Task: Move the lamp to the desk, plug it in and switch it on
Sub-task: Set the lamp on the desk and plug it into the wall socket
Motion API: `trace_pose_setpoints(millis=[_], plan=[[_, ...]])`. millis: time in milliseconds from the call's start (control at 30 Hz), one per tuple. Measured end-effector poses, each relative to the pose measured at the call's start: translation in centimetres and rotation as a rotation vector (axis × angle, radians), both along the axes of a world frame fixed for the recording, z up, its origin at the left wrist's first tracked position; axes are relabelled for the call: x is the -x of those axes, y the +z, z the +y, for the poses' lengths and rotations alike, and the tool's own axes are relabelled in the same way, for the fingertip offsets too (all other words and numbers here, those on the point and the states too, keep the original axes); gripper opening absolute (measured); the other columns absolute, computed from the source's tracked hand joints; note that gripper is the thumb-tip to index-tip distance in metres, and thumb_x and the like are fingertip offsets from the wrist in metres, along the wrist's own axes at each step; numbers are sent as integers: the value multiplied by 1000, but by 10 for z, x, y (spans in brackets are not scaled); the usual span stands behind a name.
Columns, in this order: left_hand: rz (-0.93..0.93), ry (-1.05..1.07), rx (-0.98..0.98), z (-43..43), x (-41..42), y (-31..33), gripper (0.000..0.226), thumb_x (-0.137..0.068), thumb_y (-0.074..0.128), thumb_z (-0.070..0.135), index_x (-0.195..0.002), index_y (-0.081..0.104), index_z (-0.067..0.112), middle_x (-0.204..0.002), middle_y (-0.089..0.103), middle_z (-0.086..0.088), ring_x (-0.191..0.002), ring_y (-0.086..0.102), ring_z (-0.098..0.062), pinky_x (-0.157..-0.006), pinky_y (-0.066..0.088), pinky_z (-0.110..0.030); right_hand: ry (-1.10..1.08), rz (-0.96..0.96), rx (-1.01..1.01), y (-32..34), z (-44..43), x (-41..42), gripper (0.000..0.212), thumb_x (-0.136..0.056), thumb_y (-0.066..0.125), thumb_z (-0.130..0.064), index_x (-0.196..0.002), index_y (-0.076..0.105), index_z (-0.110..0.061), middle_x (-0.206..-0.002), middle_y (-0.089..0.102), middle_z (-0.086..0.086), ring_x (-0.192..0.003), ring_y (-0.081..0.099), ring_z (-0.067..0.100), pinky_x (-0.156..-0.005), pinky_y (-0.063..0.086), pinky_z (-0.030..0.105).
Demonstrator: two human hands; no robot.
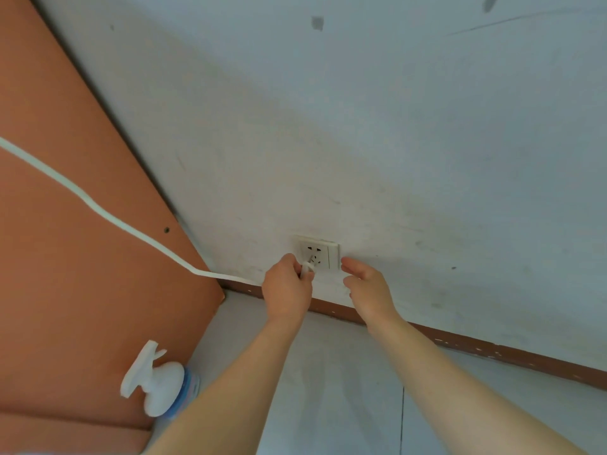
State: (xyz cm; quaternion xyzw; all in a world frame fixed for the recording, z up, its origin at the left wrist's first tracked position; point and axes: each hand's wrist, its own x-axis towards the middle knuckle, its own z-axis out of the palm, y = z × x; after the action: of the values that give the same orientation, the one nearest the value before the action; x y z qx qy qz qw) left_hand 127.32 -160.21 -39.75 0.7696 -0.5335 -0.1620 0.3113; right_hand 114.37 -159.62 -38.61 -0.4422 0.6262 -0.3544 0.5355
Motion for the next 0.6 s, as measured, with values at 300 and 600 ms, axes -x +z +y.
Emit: trace_pose_setpoints(millis=[300, 600], plan=[[-31, 13, -31, -4, 4, -7, 34, -79, 64, 18, -59, 37, 16, -52, 39, 9, -52, 41, -17, -45, 23, -26, 59, 12, 37, -4, -1, -4, 49, -92, 38, -3, -137, 48, -17, -146, 47, -1, -133, 43, 19, -112, 36, 41], [-12, 37, -16, -3, 7, -10, 43, -80, 63, 18, -54, 29, 22, -51, 37, 9, -46, 34, -5, -44, 20, -25, 71, 90, 98, -6, 0, -3, 47, -94, 36, -3, -137, 48, -16, -144, 49, 0, -128, 49, 17, -107, 38, 30]])
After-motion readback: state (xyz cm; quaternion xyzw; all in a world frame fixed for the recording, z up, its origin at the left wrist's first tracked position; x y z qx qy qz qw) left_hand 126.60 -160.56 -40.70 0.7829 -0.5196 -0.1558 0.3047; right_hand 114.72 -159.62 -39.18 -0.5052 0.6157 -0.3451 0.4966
